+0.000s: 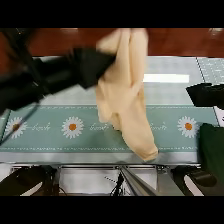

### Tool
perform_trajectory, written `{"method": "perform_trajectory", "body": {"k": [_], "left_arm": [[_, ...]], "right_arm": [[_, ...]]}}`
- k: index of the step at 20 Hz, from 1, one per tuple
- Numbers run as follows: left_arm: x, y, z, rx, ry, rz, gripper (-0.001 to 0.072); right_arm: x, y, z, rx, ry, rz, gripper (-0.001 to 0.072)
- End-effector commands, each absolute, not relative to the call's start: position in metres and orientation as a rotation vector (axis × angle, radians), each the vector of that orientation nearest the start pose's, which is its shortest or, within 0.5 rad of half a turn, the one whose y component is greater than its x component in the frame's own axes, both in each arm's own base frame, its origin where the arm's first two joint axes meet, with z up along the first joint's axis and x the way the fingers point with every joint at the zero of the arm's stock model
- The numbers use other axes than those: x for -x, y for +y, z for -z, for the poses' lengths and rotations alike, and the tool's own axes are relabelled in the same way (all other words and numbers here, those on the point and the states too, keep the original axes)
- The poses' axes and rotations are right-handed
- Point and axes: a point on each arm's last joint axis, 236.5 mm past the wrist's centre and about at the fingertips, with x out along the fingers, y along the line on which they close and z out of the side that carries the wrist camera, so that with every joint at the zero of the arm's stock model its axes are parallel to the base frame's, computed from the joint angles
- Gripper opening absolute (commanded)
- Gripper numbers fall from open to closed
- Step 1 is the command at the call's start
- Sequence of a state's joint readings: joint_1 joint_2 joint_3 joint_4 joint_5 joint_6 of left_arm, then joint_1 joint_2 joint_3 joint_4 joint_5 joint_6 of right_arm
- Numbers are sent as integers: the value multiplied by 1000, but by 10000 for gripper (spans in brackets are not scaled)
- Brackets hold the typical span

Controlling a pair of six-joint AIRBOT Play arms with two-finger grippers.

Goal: Fold the shirts.

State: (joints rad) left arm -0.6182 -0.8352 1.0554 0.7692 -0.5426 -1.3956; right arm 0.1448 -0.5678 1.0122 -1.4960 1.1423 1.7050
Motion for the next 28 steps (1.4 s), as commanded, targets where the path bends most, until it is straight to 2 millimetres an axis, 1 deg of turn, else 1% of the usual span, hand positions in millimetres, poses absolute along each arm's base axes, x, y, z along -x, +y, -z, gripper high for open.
{"method": "perform_trajectory", "body": {"k": [1,2,3,4,5,6,7,8,9,10,11,12,13,14,15,16,17,18,19,20,21,22,24,28], "left_arm": [[-258,-277,-116,451,840,790,29],[-252,-262,-76,454,942,737,29],[-247,-248,-47,462,1014,689,29],[-245,-235,-23,478,1062,637,29],[-245,-224,-9,493,1087,595,32],[-249,-214,-2,509,1099,559,195],[-256,-204,-3,517,1097,531,631],[-265,-188,-9,505,1093,502,701],[-272,-167,-16,476,1103,469,700],[-277,-138,-25,450,1120,413,700],[-281,-107,-30,435,1133,344,700],[-281,-71,-32,432,1139,249,699],[-274,-42,-28,473,1154,165,698],[-264,-32,-21,560,1182,125,698],[-251,-38,-9,685,1216,138,698],[-242,-56,1,777,1237,211,698],[-232,-79,10,854,1254,299,697],[-222,-100,20,917,1272,369,697],[-211,-113,33,942,1306,392,697],[-199,-121,49,939,1353,393,697],[-192,-129,60,912,1381,408,697],[-184,-137,66,872,1410,440,697],[-175,-156,71,823,1458,498,697],[-150,-185,93,707,1575,562,697]], "right_arm": [[-284,56,-184,-130,750,-136,622],[-286,59,-177,-129,777,-142,622],[-290,63,-168,-129,810,-154,622],[-296,64,-159,-126,841,-154,622],[-304,65,-148,-124,872,-148,622],[-315,63,-137,-117,893,-134,622],[-328,57,-127,-101,904,-102,622],[-336,43,-118,-75,927,-46,622],[-340,18,-112,-51,967,30,622],[-337,-12,-108,-46,1003,115,622],[-330,-45,-105,-50,1029,203,622],[-313,-84,-99,-77,1072,314,622],[-289,-115,-88,-141,1120,415,622],[-270,-128,-72,-249,1137,476,622],[-257,-124,-48,-384,1132,477,622],[-250,-104,-23,-499,1138,419,622],[-243,-71,4,-597,1174,313,621],[-236,-41,24,-655,1215,215,622],[-228,-16,41,-698,1255,132,622],[-220,-1,52,-719,1288,91,622],[-212,8,60,-723,1317,70,622],[-209,12,64,-715,1332,58,622],[-207,15,64,-704,1342,38,622],[-204,18,64,-694,1356,17,622]]}}
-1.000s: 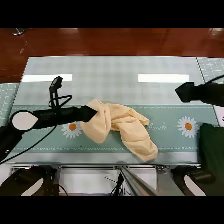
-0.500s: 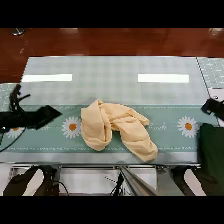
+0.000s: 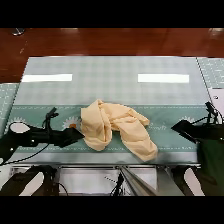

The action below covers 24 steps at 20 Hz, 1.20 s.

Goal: Fold the shirts.

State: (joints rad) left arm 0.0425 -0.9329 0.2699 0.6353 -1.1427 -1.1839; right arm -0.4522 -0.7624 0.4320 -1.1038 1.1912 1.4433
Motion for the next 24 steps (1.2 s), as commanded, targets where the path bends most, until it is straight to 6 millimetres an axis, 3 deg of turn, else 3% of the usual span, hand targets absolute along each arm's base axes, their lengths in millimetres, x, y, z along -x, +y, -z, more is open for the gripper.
{"method": "perform_trajectory", "body": {"k": [1,4,7,10,11,12,13,15,19,24], "left_arm": [[-145,-191,99,690,1604,569,697],[-147,-211,100,717,1637,598,697],[-169,-235,104,734,1568,572,697],[-189,-253,100,697,1511,586,676],[-196,-257,95,696,1496,599,527],[-204,-258,91,694,1476,608,237],[-211,-259,85,675,1446,632,31],[-219,-263,77,664,1420,664,28],[-215,-268,69,665,1434,704,29],[-214,-268,69,665,1435,705,29]], "right_arm": [[-204,18,64,-692,1357,16,622],[-203,19,64,-690,1360,12,621],[-201,20,64,-691,1367,5,622],[-186,32,62,-692,1435,-50,621],[-183,37,62,-673,1453,-71,622],[-181,45,63,-637,1472,-110,622],[-177,53,65,-604,1501,-146,622],[-169,70,72,-549,1573,-216,622],[-158,104,86,-505,1678,-332,622],[-167,149,97,-544,1676,-432,622]]}}
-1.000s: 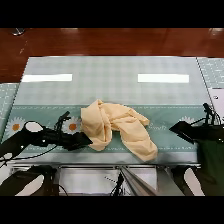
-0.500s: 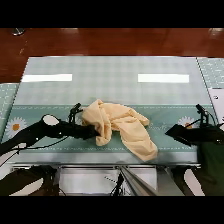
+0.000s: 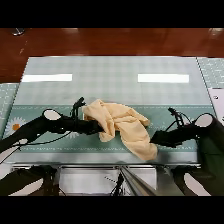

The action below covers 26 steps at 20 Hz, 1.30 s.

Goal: Fold the shirts.

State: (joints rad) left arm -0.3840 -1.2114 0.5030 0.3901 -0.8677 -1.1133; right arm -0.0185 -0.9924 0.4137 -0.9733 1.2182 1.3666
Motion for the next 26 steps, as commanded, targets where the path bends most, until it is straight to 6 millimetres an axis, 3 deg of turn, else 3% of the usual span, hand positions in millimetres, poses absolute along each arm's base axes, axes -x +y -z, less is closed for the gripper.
{"method": "perform_trajectory", "body": {"k": [1,3,4,5,6,7,8,9,10,12,13,14,15,17,19,21,22,26], "left_arm": [[-214,-268,69,665,1435,705,29],[-214,-268,69,665,1435,705,29],[-215,-268,68,666,1432,706,29],[-219,-268,64,672,1423,711,29],[-228,-267,52,683,1397,726,28],[-244,-264,34,700,1349,744,28],[-266,-260,3,719,1264,768,28],[-293,-253,-36,745,1150,787,28],[-323,-244,-90,785,992,802,28],[-367,-217,-214,849,668,841,28],[-374,-203,-272,851,534,860,28],[-373,-188,-327,835,417,870,28],[-365,-175,-378,796,305,879,28],[-331,-156,-459,679,112,893,28],[-292,-138,-514,552,-29,838,28],[-257,-120,-546,398,-134,706,27],[-242,-109,-556,328,-177,616,27],[-188,-61,-563,87,-262,196,27]], "right_arm": [[-168,161,98,-559,1674,-462,622],[-170,180,99,-594,1668,-502,607],[-171,187,98,-591,1663,-530,423],[-172,190,93,-573,1663,-565,84],[-175,192,83,-545,1654,-620,21],[-182,189,67,-506,1644,-663,21],[-198,180,49,-455,1607,-675,21],[-228,166,24,-412,1532,-637,20],[-264,151,-10,-389,1423,-587,20],[-335,126,-118,-367,1106,-528,20],[-356,116,-184,-331,938,-513,20],[-365,109,-245,-288,791,-507,20],[-362,104,-304,-236,658,-497,20],[-332,94,-397,-128,435,-452,20],[-286,84,-466,-45,240,-392,20],[-238,67,-506,13,92,-292,20],[-217,55,-517,29,46,-229,20],[-144,8,-529,46,-36,2,21]]}}
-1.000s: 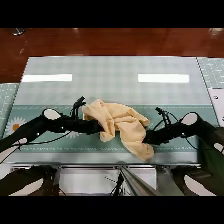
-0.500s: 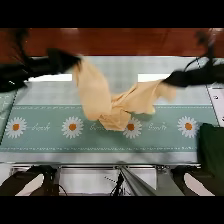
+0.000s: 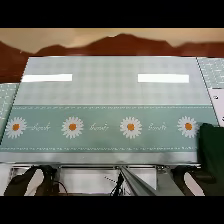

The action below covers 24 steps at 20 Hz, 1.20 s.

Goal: Fold the shirts.

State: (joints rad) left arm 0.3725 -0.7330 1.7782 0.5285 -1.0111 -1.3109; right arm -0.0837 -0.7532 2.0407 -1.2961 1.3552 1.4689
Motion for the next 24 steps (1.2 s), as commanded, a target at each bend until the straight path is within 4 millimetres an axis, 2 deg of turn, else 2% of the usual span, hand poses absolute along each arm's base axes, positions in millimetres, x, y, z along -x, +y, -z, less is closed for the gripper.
{"method": "perform_trajectory", "body": {"k": [1,4,6,7,8,9,10,11,13,15,16,18,20,22,24], "left_arm": [[-175,-51,-559,34,-258,98,28],[-151,-31,-537,-13,-192,-64,28],[-159,-29,-513,9,-129,-56,28],[-169,-29,-496,39,-89,-28,28],[-185,-30,-471,83,-23,15,28],[-202,-36,-440,139,66,76,28],[-218,-46,-398,195,187,158,28],[-232,-61,-349,260,327,255,28],[-252,-82,-256,416,539,383,28],[-274,-84,-172,540,671,374,28],[-285,-83,-136,591,720,346,28],[-306,-81,-85,652,781,285,28],[-337,-77,-57,684,799,225,28],[-376,-77,-50,845,756,170,29],[-406,-84,-39,899,761,173,29]], "right_arm": [[-133,4,-524,44,-27,22,20],[-122,1,-498,23,53,35,21],[-134,1,-457,-1,192,33,20],[-143,1,-430,-14,280,27,21],[-155,5,-399,-31,378,6,21],[-166,13,-367,-48,469,-27,21],[-177,23,-329,-70,571,-73,21],[-188,30,-289,-96,673,-104,21],[-209,31,-215,-136,830,-107,21],[-235,24,-145,-172,927,-72,21],[-247,22,-114,-198,969,-56,21],[-272,17,-67,-224,1038,-27,21],[-307,5,-43,-223,1064,11,21],[-345,-15,-24,-277,1094,63,21],[-373,-32,-1,-375,1160,98,21]]}}
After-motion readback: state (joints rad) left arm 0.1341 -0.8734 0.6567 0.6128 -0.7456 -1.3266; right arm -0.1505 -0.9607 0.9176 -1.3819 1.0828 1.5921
